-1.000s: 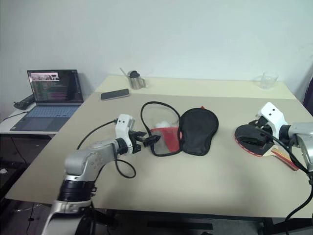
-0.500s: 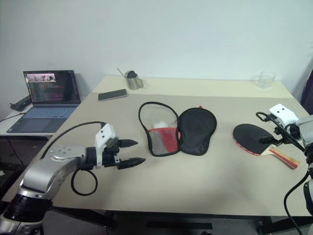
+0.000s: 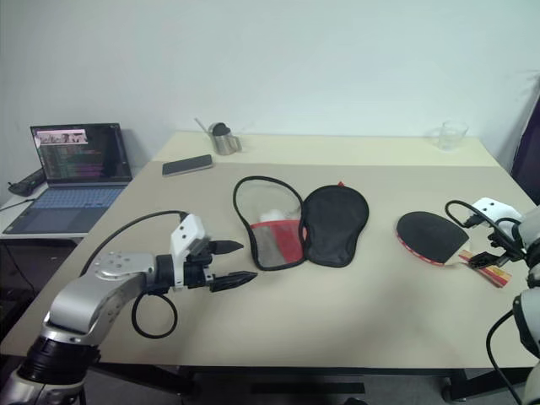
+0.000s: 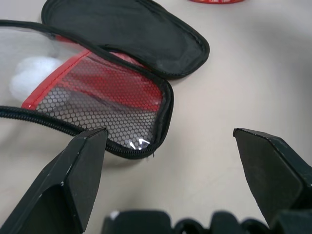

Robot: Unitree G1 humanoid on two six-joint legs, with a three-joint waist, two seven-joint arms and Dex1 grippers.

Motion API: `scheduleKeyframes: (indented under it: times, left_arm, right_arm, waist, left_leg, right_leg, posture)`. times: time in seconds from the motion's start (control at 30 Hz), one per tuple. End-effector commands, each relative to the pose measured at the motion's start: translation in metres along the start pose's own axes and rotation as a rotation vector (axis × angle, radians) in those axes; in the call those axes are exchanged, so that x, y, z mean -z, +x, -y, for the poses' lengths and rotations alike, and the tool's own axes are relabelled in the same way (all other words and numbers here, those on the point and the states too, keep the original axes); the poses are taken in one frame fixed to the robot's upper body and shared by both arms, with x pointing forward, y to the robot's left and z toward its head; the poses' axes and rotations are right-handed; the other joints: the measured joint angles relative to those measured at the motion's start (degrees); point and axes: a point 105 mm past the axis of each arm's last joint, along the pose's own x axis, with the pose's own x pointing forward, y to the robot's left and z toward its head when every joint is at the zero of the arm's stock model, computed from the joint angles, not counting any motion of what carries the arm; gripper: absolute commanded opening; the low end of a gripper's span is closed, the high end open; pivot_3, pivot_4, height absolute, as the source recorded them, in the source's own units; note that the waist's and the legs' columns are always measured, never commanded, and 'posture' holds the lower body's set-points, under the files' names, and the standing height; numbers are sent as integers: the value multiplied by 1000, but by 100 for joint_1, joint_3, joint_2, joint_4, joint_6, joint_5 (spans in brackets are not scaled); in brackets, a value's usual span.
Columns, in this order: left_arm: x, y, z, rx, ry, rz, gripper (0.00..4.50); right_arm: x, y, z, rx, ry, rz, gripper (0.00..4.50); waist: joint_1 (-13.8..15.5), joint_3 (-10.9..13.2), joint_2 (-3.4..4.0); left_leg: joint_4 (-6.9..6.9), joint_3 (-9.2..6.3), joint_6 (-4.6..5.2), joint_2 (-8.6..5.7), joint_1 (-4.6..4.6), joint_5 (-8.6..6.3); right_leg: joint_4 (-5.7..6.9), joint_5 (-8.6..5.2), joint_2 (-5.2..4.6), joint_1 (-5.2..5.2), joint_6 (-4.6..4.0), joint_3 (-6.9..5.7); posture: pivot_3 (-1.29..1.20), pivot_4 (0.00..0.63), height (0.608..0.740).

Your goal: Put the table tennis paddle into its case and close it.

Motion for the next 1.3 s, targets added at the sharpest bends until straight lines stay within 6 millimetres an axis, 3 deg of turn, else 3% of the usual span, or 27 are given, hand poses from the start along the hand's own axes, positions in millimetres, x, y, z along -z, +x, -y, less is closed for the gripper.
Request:
scheduleKeyframes:
  times: [0.03,0.4,1.07,1.17,1.3]
  left_arm:
    - [-14,-1,0,-3,62,32,4479]
    - [-15,0,5,-13,65,34,4479]
    - [-11,-8,5,-51,62,10,4479]
    - [-12,-8,6,-53,64,8,4500]
    - [-13,-10,4,-65,66,6,4500]
  right_arm:
    - [-9,-6,3,6,-25,20,4500]
    - [-6,10,-3,7,-9,1,4500]
    - [-24,38,-13,76,57,103,4500]
    - [-26,40,-14,89,60,110,3888]
    - [-28,42,-16,83,60,121,2530]
  waist:
    - [-11,0,0]
    - [-59,0,0]
    - [-110,-7,-11]
    - [-113,-7,-11]
    - [-113,-7,-11]
  left_leg:
    - [0,0,0,0,0,0]
    - [1,-1,-1,0,0,0]
    - [8,23,-1,27,37,0]
    - [5,54,0,33,59,0]
    - [4,77,17,36,101,-9]
  right_leg:
    - [0,0,0,0,0,0]
    - [1,1,0,0,-1,1]
    - [-5,36,43,22,-17,38]
    - [-1,45,59,24,-15,82]
    - [-1,51,66,54,-9,108]
  posture:
    - [0,150,740]
    - [0,150,740]
    - [0,150,740]
    - [0,150,740]
    - [0,150,740]
